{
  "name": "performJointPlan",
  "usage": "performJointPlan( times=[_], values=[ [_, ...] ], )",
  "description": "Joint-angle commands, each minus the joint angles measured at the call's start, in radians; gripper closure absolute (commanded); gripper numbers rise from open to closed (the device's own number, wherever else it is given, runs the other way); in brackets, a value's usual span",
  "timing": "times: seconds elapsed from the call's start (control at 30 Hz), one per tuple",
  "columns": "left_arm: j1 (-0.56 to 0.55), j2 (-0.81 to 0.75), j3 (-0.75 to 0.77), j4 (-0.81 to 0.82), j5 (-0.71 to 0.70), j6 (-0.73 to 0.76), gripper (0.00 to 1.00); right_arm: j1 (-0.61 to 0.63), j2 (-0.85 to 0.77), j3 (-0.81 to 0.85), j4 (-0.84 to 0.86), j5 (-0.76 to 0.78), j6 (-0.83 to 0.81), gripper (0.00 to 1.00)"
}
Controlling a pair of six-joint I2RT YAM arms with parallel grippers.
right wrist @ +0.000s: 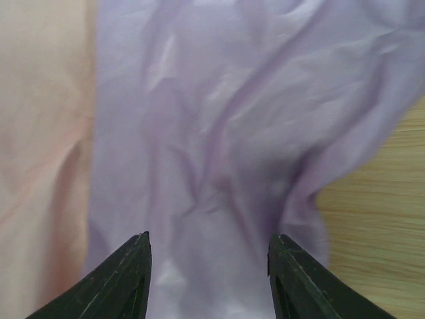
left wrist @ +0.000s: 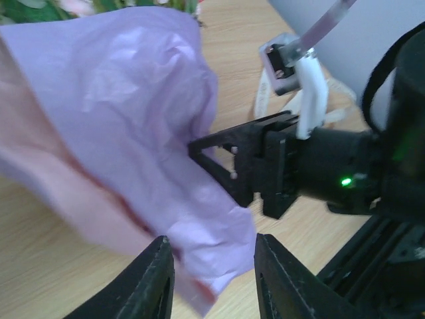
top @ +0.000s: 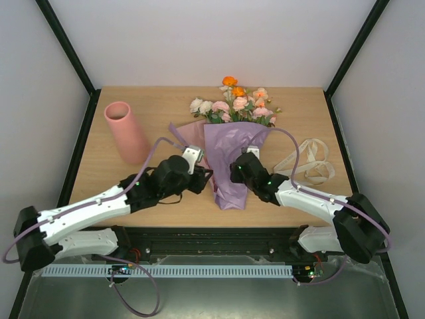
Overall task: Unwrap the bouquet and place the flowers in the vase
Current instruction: Unfold the wrapping paper at the center of the board.
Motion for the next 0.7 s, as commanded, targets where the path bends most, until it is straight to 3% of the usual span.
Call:
performJointPlan(
  times=[0.0, 0.3, 0.53, 0.67],
  values=[
    [0.006, 0.106, 0.059, 0.194, 0.087, -0.025, 0.51, -0.068, -0.017, -0.005, -0.047, 0.136, -0.014, 0.52],
    [0.096, 0.340, 0.045, 0.308, 0.221, -0.120, 0.54, -0.132, 0.096, 0.006, 0.003, 0.006, -0.048, 0.44],
    [0.106, 0.332, -0.120, 0.279, 0.124, -0.167, 0.51, -0.160, 0.125, -0.034, 0.005, 0.042, -0.060, 0.49],
    [0.112, 0.306, -0.252, 0.289, 0.078, -0.207, 0.49, -0.181, 0.130, -0.067, 0.010, 0.044, -0.059, 0.57]
  ],
)
